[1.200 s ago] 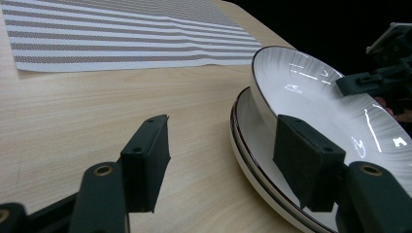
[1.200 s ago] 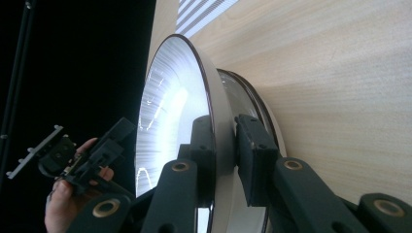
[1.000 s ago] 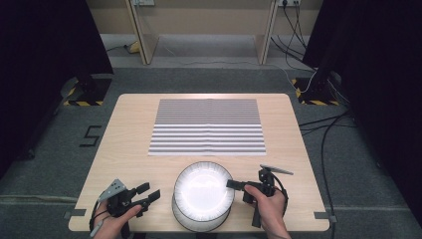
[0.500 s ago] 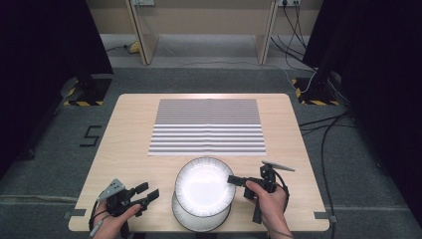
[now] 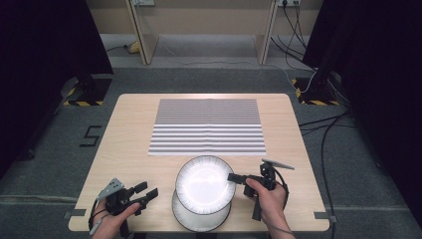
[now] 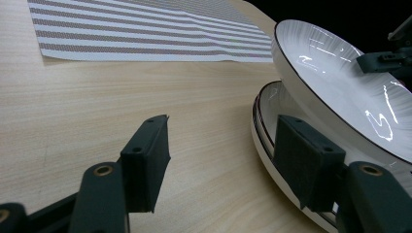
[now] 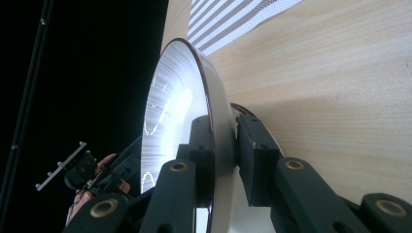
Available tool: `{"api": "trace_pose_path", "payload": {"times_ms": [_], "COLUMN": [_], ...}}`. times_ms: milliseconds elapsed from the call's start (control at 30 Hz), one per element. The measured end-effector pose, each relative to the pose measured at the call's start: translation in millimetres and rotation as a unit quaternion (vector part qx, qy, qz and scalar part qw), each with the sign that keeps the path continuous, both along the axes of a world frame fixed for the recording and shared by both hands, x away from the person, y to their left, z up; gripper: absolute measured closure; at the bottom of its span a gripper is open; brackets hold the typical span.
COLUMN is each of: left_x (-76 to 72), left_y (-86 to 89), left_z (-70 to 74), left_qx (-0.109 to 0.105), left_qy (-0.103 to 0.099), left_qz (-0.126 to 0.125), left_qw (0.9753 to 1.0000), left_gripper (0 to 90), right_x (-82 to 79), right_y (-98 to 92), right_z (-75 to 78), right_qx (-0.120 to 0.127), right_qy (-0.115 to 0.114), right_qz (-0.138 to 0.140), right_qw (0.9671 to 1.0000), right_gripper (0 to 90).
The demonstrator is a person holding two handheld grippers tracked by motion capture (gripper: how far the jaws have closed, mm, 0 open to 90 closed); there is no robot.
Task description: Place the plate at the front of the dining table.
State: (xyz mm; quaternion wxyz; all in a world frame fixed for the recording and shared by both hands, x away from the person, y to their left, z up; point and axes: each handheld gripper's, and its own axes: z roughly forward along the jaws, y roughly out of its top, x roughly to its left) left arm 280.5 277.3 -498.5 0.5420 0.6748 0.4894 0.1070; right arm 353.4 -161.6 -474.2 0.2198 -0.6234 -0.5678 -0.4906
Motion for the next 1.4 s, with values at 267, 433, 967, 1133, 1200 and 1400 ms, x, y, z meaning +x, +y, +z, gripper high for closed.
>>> {"api": "trace_pose_path", "payload": {"times_ms": [267,433,967,1133,1200,1400], "left_x": [0.2,0.6,0.2,0.4,0.4,0.3], "left_y": [4.1,4.3,4.4,4.6,4.9,4.1], "left_z": [-1.2,-2.1,-3.1,-3.2,-3.4,-4.0], "left_qx": [0.001,0.001,-0.001,-0.001,0.000,-0.001], "left_qy": [0.001,0.002,0.004,0.004,0.004,0.006], "left_qz": [0.007,0.007,0.008,0.009,0.009,0.008], "left_qw": [1.0000,1.0000,1.0000,1.0000,0.9999,0.9999], "left_gripper": [36.8,36.5,36.1,36.1,36.1,36.1], "right_x": [6.6,7.5,9.8,12.6,14.2,18.4], "right_y": [-0.7,-2.0,1.0,0.4,0.2,0.8], "right_z": [7.8,10.5,14.0,17.0,18.0,21.2], "right_qx": [0.002,0.006,0.011,0.010,0.011,0.015], "right_qy": [-0.008,-0.010,-0.014,-0.018,-0.019,-0.022], "right_qz": [0.001,-0.003,-0.004,-0.007,-0.008,-0.012], "right_qw": [1.0000,0.9999,0.9998,0.9998,0.9997,0.9996], "right_gripper": [77.1,77.1,76.8,76.9,76.9,76.9]}}
